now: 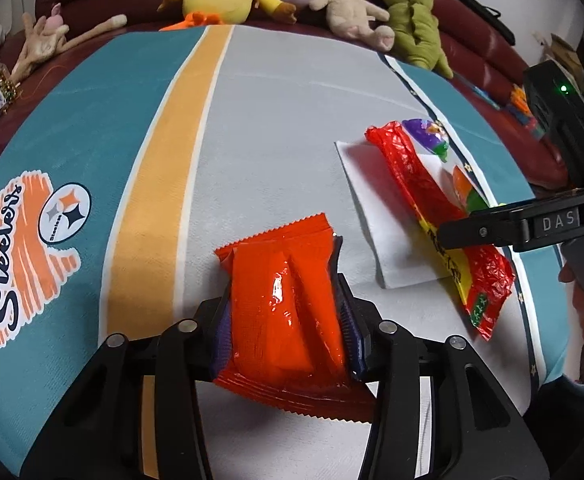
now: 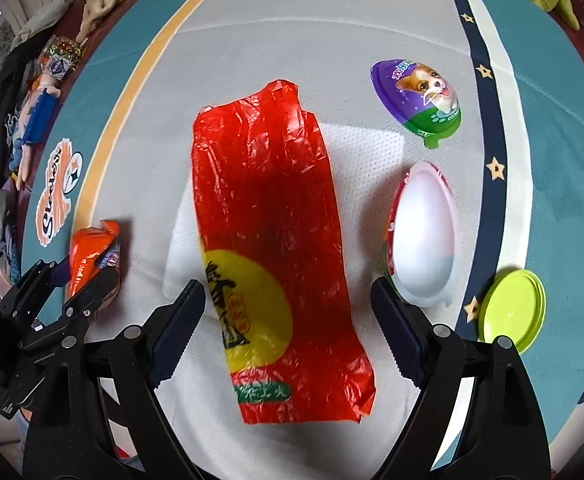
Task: Collect trash
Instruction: 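Grasp the orange snack packet with the left tool while the right tool grasps the red wrapper, then carry the packet and wrapper over the bin and open both tools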
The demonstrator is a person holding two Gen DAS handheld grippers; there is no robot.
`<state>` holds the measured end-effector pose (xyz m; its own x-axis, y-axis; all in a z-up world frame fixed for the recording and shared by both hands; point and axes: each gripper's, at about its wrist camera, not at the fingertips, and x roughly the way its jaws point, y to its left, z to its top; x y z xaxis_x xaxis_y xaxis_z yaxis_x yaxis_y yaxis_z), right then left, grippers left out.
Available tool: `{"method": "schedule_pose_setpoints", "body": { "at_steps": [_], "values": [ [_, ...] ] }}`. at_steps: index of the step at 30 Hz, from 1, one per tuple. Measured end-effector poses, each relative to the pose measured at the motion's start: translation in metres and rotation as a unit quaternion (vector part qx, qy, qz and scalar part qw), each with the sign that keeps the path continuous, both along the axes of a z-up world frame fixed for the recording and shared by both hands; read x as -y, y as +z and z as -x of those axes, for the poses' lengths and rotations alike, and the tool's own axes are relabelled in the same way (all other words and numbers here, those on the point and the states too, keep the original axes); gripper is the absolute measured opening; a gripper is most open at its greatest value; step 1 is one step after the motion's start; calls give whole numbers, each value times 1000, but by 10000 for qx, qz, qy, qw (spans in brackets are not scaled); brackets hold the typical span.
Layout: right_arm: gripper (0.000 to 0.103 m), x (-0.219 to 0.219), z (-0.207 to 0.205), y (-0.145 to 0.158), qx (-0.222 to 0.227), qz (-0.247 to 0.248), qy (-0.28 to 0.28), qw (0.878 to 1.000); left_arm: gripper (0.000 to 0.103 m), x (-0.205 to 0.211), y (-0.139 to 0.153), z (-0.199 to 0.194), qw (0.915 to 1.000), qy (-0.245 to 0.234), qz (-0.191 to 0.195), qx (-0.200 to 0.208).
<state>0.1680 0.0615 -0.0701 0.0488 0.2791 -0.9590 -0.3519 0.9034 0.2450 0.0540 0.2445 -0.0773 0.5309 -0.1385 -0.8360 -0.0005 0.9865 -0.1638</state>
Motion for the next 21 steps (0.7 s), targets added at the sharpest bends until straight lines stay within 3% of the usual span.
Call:
{"method": "schedule_pose_setpoints", "body": {
  "at_steps": [4, 8, 11, 12, 13, 17, 21],
  "values": [
    [81, -8, 2, -5, 89, 36, 104, 9999, 54, -4, -2, 2, 9999, 103, -39, -45],
    [76, -13, 11, -4, 519, 233, 337, 9978, 54, -5, -4, 3, 9998, 185, -54, -74],
    [52, -9, 16, 1, 724, 260, 474, 9959, 45, 0, -2, 5, 9997, 216, -119, -41],
    [31, -7, 16, 3, 673, 174, 468, 9965, 43, 1, -1, 7, 9996, 240, -131, -36],
    [21, -4, 16, 7, 687, 111, 449, 9966, 42, 2, 1, 8, 9995, 286, -124, -14],
    [10, 7, 20, 22, 706, -136, 455, 9964, 41, 5, 19, 12, 9992, 386, -32, 139],
    [10, 24, 24, 42, 807, -426, 374, 9951, 41, 19, 38, 11, 9992, 302, 34, 276]
  ]
}}
